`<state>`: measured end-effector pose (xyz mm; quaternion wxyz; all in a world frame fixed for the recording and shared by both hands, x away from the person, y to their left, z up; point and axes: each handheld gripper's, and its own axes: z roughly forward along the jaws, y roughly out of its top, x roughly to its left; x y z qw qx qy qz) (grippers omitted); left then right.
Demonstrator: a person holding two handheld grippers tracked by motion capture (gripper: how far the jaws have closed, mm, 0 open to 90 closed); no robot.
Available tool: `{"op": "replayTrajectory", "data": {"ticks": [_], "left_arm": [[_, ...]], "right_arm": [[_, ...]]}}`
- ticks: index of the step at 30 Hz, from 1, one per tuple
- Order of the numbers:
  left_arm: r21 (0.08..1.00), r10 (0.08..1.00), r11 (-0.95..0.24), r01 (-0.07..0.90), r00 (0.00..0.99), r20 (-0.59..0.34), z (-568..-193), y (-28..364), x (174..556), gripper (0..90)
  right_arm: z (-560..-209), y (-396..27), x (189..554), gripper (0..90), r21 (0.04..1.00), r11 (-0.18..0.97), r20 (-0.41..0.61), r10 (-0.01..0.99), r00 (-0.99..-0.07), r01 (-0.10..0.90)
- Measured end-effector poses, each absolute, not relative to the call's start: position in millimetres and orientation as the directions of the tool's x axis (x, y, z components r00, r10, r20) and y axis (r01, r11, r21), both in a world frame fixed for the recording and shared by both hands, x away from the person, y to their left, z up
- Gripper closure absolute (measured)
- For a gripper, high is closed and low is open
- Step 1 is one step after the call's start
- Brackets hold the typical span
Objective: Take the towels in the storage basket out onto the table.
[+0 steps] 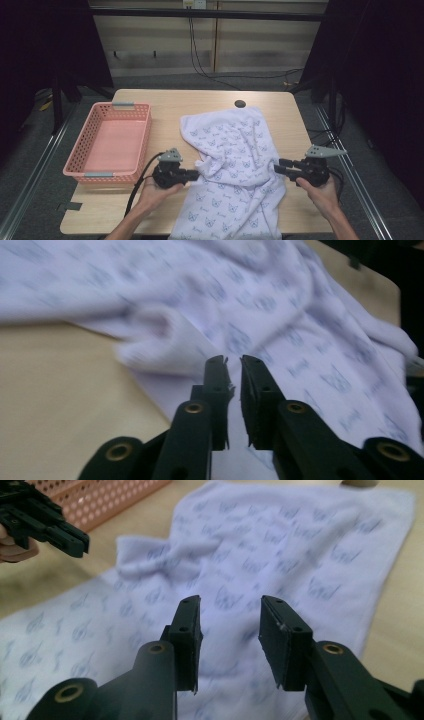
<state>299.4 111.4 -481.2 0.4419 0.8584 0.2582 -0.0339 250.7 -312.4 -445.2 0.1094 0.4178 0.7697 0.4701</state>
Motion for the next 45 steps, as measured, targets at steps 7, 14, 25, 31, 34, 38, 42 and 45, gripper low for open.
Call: {"op": "replayTrajectory", "data": {"ticks": [7,14,25,31,34,38,42,45], "left_arm": [[0.709,0.425,-0.584,0.396,0.893,-0.148,-500,101,285,74.7],[0.658,0.448,-0.591,0.467,0.868,-0.213,-495,130,257,89.8],[0.688,0.418,-0.495,0.531,0.839,-0.347,-482,169,230,77.8],[0.761,0.507,-0.420,0.495,0.823,-0.256,-479,153,280,74.6],[0.726,0.531,-0.465,0.506,0.816,-0.228,-492,144,291,76.5],[0.694,0.464,-0.539,0.478,0.856,-0.229,-499,136,273,74.9],[0.668,0.400,-0.589,0.454,0.883,-0.247,-495,136,248,75.5],[0.660,0.392,-0.579,0.479,0.873,-0.290,-495,146,233,75.5]], "right_arm": [[-468,-307,229,56.9,0.756,0.271,0.237,0.736,-0.635,0.596],[-479,-301,216,55.3,0.723,0.331,0.220,0.722,-0.656,0.606],[-488,-294,214,54.7,0.680,0.383,0.183,0.736,-0.651,0.625],[-493,-285,218,80.5,0.645,0.434,0.161,0.727,-0.667,0.629],[-491,-287,206,88.4,0.630,0.460,0.172,0.704,-0.689,0.626],[-481,-299,182,88.7,0.651,0.442,0.207,0.678,-0.705,0.617],[-476,-310,166,87.7,0.664,0.420,0.224,0.678,-0.700,0.619],[-474,-310,166,77.3,0.684,0.406,0.222,0.676,-0.702,0.607]]}}
